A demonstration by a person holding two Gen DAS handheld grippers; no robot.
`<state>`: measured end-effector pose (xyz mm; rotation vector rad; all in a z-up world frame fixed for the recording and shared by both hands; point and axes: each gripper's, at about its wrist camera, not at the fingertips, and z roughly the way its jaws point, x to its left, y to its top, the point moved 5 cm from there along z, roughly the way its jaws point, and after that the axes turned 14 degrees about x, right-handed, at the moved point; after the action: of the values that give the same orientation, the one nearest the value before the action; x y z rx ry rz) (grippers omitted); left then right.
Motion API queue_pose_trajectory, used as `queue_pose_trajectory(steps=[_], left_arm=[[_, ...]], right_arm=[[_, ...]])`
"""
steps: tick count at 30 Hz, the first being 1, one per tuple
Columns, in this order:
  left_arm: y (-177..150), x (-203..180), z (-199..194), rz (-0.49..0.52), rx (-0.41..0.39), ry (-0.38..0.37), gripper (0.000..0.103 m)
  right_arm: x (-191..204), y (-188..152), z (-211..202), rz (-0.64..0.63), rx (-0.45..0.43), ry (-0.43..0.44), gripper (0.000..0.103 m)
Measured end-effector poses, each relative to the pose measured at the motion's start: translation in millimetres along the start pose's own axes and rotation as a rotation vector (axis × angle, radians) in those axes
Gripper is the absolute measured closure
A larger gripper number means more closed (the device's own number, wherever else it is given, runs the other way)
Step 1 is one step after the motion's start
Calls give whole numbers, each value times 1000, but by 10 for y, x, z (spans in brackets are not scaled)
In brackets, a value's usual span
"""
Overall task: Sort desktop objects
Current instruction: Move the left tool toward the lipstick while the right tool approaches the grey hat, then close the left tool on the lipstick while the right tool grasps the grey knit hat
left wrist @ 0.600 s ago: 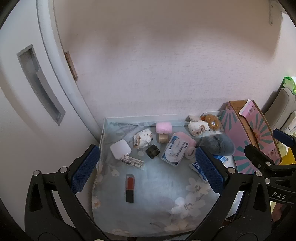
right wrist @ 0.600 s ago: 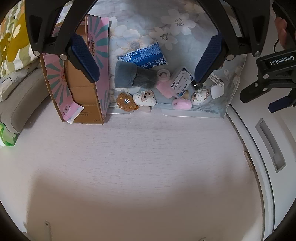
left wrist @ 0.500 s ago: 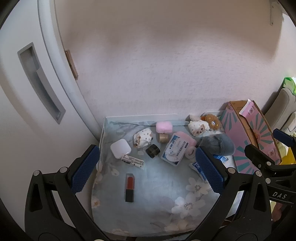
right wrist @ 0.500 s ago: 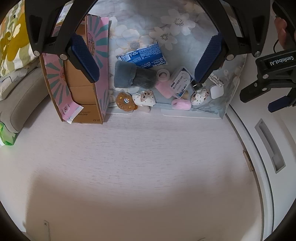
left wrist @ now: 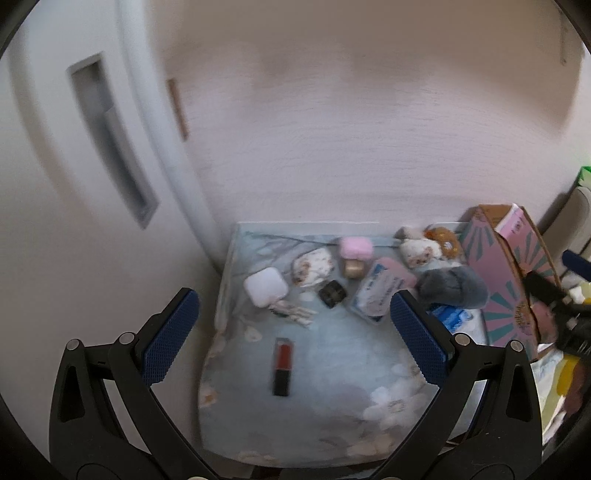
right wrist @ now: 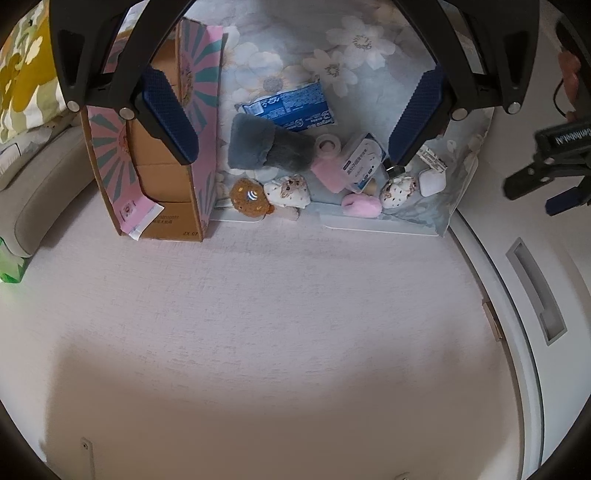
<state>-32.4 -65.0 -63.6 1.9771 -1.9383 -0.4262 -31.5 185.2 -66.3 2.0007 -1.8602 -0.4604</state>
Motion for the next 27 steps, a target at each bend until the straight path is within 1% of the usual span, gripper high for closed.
queue_pose_trajectory(steps=[2, 4, 7, 10, 11, 14, 16, 19, 23, 27], left_arm=[[-70, 130, 55, -18, 6, -6, 0], [-179, 254, 151, -39, 21, -28, 0], [-396, 393, 408, -67, 67, -70, 0], [-565, 417, 706, -69, 125, -91, 1], [-623, 412, 826, -66, 141, -100, 1], [-718, 388, 1064, -56, 158, -115, 6], [-768, 350, 1234, -43, 173, -108, 8], [-850, 316, 1469, -29, 193, -101, 13], [-954, 296, 1703, -41, 217, -113, 23], [-1012, 305, 1882, -55, 226, -116, 34]], right_arm=[[-51, -16, 64, -21, 12, 6, 0], [-79, -45, 155, -47, 30, 6, 0], [-87, -100, 369, -104, 78, -9, 0], [-72, -132, 608, -151, 131, 0, 0], [-70, -136, 661, -162, 137, 1, 0], [-58, -95, 842, -225, 144, -14, 0], [-54, -60, 959, -272, 163, -16, 0], [-81, 2, 1220, -345, 217, -23, 0], [-101, 30, 1540, -412, 284, -35, 1], [-84, -17, 1799, -477, 347, -65, 9]])
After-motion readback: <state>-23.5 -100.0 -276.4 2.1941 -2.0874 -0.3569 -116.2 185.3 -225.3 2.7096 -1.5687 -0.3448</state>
